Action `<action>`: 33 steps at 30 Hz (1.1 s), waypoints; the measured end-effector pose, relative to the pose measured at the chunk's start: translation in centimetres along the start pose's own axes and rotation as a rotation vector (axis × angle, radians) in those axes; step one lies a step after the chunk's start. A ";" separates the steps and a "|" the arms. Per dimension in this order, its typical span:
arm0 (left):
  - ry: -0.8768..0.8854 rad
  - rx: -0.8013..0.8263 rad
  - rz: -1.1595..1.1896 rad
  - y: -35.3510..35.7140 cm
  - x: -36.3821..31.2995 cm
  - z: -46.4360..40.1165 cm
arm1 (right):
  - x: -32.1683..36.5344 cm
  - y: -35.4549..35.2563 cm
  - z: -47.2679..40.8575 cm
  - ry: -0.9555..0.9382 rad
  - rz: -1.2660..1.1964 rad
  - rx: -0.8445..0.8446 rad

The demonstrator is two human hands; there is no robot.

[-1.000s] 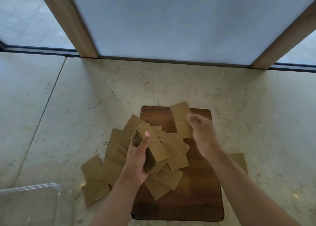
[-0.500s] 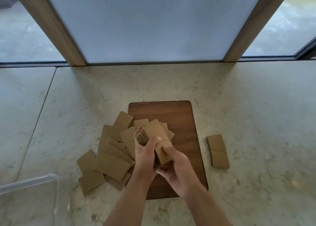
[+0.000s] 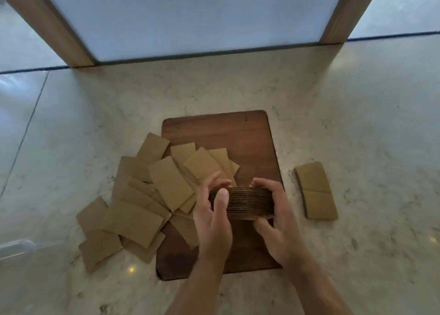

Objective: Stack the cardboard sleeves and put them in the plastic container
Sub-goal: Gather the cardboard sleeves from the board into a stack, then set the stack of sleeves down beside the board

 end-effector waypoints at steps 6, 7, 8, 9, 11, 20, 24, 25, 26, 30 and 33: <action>0.157 -0.142 -0.230 1.5 1.8 0.9 | -2.6 0.2 1.2 0.220 -0.118 -0.624; 0.185 -0.138 -0.257 1.4 1.9 0.9 | -2.4 0.2 1.2 0.219 -0.013 -0.673; 0.228 -0.136 -0.281 1.4 2.0 0.8 | -2.2 0.1 1.3 0.200 0.077 -0.693; 0.263 -0.136 -0.300 1.2 2.1 0.7 | -2.1 0.2 1.2 0.181 0.125 -0.693; 0.289 -0.160 -0.317 1.1 2.2 0.9 | -1.7 0.4 1.2 0.168 0.128 -0.668; 0.311 -0.153 -0.550 4.9 -4.0 -0.8 | 0.5 -3.6 2.3 0.194 0.069 0.180; -0.015 0.322 -0.866 12.5 -4.3 -3.9 | -0.3 -8.7 3.3 0.447 -0.002 0.139; -0.096 0.412 -0.848 14.2 -4.5 -4.4 | -0.7 -10.0 3.6 0.511 -0.078 0.069; -0.169 0.469 -0.762 15.6 -4.7 -4.8 | -1.0 -11.4 3.9 0.565 -0.118 -0.010; -0.276 0.382 -0.386 17.0 -5.0 -4.0 | -2.0 -13.6 5.1 0.726 -0.287 -0.242; -0.397 0.339 -0.130 17.3 -2.3 -0.7 | -1.9 -13.1 5.0 0.748 -0.413 -0.342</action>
Point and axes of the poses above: each hand's wrist, its own z-axis away from the middle knuckle, its own y-axis out of the palm, x = y × z, the point moved 6 cm from there along -z, towards the middle knuckle, and after that the axes turned 8 degrees about x, right-handed, at the moved point
